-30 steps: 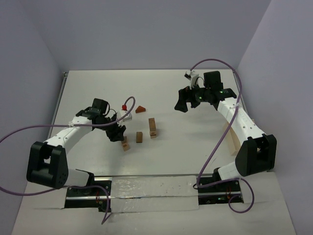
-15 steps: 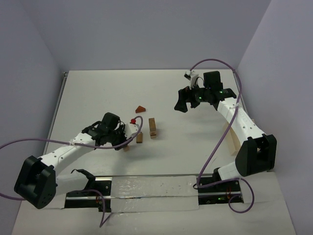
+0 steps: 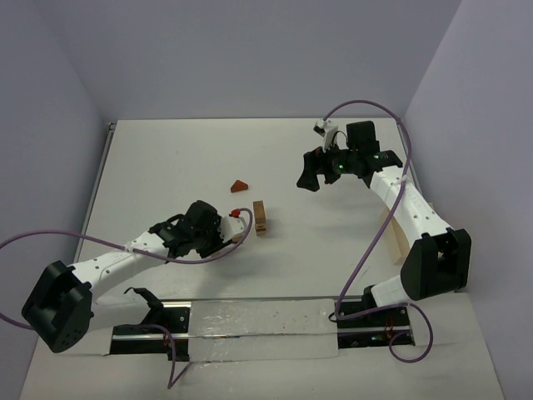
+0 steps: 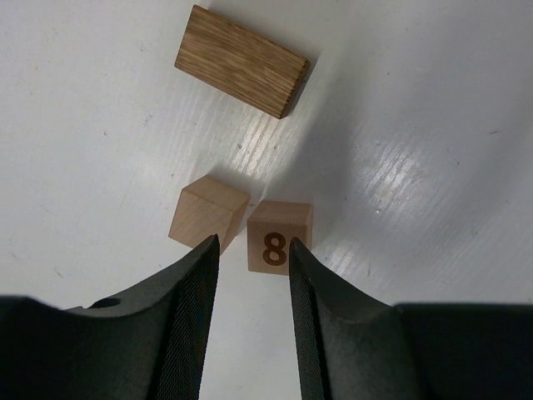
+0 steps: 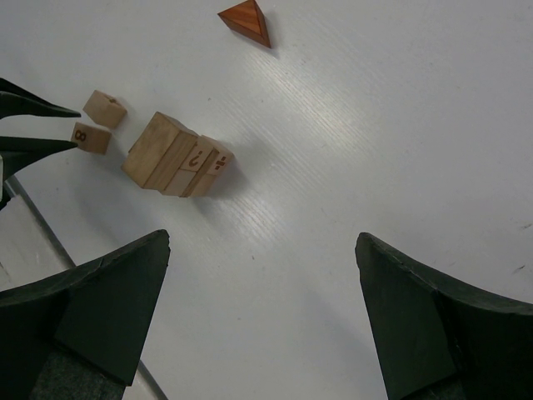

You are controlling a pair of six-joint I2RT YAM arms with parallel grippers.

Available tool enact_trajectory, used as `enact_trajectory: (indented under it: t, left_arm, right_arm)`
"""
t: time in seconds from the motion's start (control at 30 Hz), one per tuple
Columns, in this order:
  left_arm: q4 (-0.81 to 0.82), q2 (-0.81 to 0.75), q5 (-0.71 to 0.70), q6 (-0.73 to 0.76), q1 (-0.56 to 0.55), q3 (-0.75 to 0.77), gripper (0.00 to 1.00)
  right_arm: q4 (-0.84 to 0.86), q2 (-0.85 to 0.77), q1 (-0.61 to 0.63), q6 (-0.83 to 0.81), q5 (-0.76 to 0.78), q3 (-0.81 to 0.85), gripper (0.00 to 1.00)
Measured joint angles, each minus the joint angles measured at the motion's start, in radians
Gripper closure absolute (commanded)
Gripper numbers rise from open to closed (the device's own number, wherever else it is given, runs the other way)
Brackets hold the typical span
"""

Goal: Build the wood block tower

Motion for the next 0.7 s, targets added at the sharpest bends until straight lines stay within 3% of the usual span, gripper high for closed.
enact_trajectory:
  t: [0.7]
  left_arm:
    - [-0.029, 0.008, 0.065, -0.005, -0.024, -0.002, 0.51]
  right_arm:
    - [0.000, 0.000, 0.000, 0.000, 0.000, 0.000, 0.00]
